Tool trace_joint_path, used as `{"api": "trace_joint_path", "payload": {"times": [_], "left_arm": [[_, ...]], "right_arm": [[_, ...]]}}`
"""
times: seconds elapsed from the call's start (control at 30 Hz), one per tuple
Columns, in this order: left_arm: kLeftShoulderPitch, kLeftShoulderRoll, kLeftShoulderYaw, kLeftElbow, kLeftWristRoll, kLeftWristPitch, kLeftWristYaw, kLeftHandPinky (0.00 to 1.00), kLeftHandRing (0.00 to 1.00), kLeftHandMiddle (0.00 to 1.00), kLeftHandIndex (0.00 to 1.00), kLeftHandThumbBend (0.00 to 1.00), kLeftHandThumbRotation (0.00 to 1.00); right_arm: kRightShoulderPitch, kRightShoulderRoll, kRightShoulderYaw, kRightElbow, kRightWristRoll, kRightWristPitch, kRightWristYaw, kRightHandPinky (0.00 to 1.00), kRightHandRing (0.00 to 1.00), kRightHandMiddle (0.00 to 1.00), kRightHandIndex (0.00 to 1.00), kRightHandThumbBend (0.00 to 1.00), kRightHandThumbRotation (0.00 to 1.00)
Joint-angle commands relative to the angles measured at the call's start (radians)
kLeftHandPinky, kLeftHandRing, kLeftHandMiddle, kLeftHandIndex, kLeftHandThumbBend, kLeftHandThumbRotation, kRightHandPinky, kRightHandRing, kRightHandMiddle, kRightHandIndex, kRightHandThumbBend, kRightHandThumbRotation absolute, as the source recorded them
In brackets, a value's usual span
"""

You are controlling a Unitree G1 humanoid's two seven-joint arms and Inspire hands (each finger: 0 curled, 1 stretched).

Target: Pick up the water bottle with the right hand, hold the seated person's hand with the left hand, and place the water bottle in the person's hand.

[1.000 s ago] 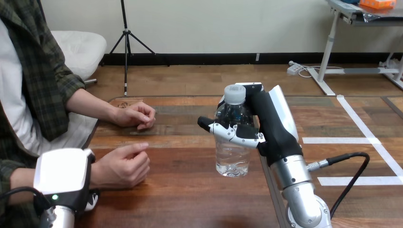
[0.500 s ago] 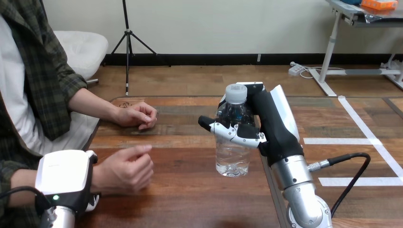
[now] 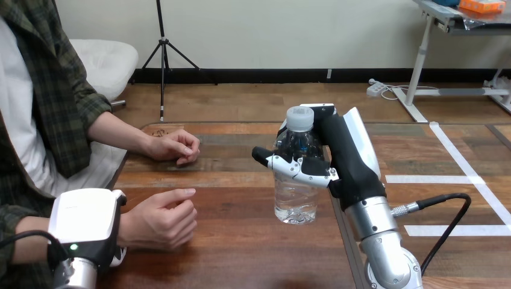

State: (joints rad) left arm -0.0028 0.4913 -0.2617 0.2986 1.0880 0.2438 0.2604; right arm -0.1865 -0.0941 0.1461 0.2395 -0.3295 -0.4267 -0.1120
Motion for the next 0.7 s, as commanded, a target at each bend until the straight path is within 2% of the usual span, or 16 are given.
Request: {"api": "trace_joint_path", "payload": {"times": [0.0, 0.33, 0.67], "left_arm": [[-0.049, -0.001, -0.043, 0.066, -0.008, 0.014, -0.048, 0.71, 0.73, 0.76, 0.74, 0.85, 0.00], [-0.069, -0.011, -0.049, 0.100, -0.027, 0.011, -0.039, 0.70, 0.71, 0.73, 0.70, 0.84, 0.00], [-0.087, -0.025, -0.057, 0.136, -0.043, 0.027, -0.008, 0.61, 0.61, 0.64, 0.63, 0.83, 0.00]], "right_arm": [[-0.036, -0.008, -0.018, -0.083, 0.013, -0.018, -0.002, 0.00, 0.02, 0.02, 0.00, 0.32, 0.00], [-0.036, -0.008, -0.017, -0.085, 0.020, -0.023, 0.001, 0.00, 0.02, 0.02, 0.00, 0.32, 0.00], [-0.039, -0.009, -0.019, -0.085, 0.018, -0.024, -0.003, 0.00, 0.03, 0.02, 0.00, 0.31, 0.00]]}}
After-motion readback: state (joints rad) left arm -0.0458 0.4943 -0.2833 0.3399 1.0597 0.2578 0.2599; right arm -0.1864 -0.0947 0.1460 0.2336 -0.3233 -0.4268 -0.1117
